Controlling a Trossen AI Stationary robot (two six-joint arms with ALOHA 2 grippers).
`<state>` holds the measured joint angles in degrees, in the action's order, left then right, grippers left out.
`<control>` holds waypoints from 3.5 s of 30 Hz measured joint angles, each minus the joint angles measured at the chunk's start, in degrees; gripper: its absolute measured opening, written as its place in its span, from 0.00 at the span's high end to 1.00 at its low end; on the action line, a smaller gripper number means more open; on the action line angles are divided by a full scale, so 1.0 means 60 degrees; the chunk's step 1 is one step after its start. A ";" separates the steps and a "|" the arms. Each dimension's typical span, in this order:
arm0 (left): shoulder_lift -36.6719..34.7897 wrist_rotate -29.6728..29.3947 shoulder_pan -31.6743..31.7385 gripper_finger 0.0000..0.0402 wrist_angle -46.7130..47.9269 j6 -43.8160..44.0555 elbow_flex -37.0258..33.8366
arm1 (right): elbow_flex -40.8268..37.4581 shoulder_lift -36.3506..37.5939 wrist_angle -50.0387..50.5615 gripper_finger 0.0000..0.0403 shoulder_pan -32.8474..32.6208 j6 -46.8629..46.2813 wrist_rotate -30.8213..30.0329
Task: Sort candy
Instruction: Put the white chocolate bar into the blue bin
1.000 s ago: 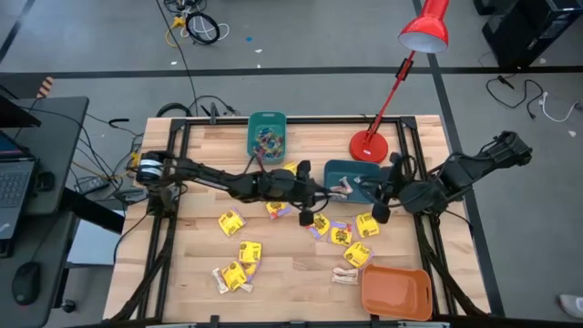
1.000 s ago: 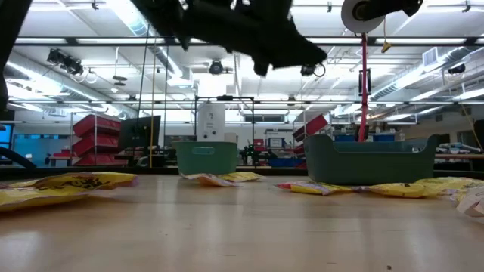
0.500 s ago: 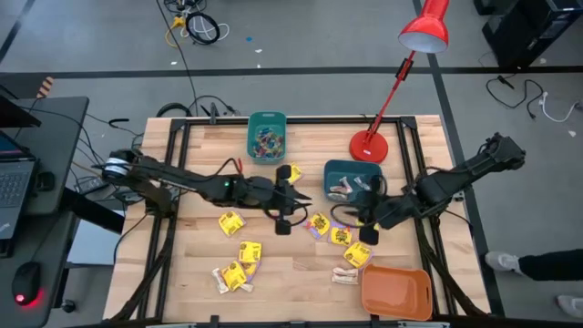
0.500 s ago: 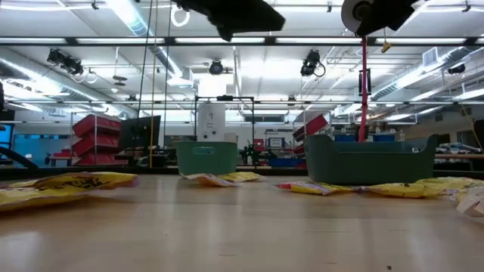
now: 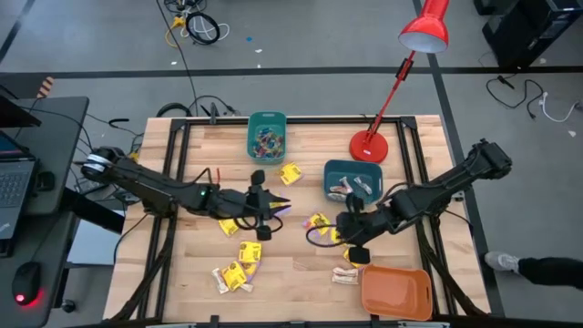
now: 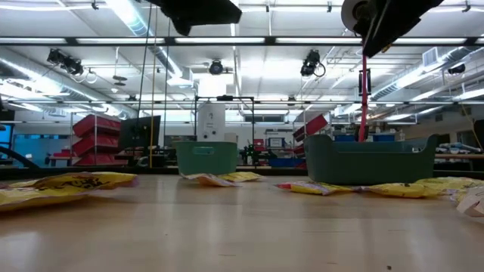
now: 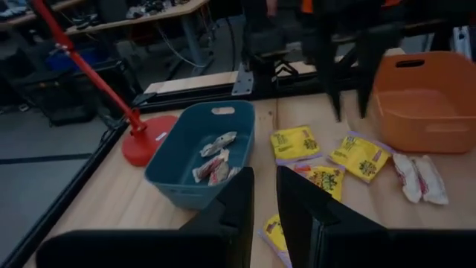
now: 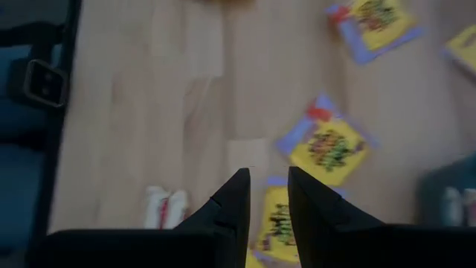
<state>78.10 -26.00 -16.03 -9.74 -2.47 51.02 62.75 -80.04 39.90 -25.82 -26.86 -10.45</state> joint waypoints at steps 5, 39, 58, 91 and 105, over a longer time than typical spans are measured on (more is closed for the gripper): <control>-0.0306 -0.0763 -0.0346 0.84 0.0202 0.0022 -0.0181 | 0.0423 -0.0717 0.0129 0.80 -0.0087 -0.0024 0.0878; -0.0422 -0.5552 -0.0488 0.84 0.1654 -0.0839 -0.0203 | 0.0963 -0.3978 0.0113 0.52 -0.0960 -0.0173 0.1926; -0.0470 -0.5835 -0.0532 0.84 0.2051 -0.0797 -0.0199 | 0.0970 -0.4899 -0.0172 0.58 -0.1053 0.1012 0.2283; -0.0466 -0.5839 -0.0535 0.84 0.2047 -0.0726 -0.0199 | 0.0952 -0.4169 -0.0287 0.98 -0.0627 0.0996 0.1637; -0.0466 -0.5805 -0.0535 0.84 0.2005 -0.0719 -0.0199 | 0.0956 -0.1009 0.0821 0.98 -0.0336 0.0939 -0.3080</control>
<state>75.31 -60.83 -19.25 2.30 -6.79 49.82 68.49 -86.10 44.82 -27.84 -21.22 -28.93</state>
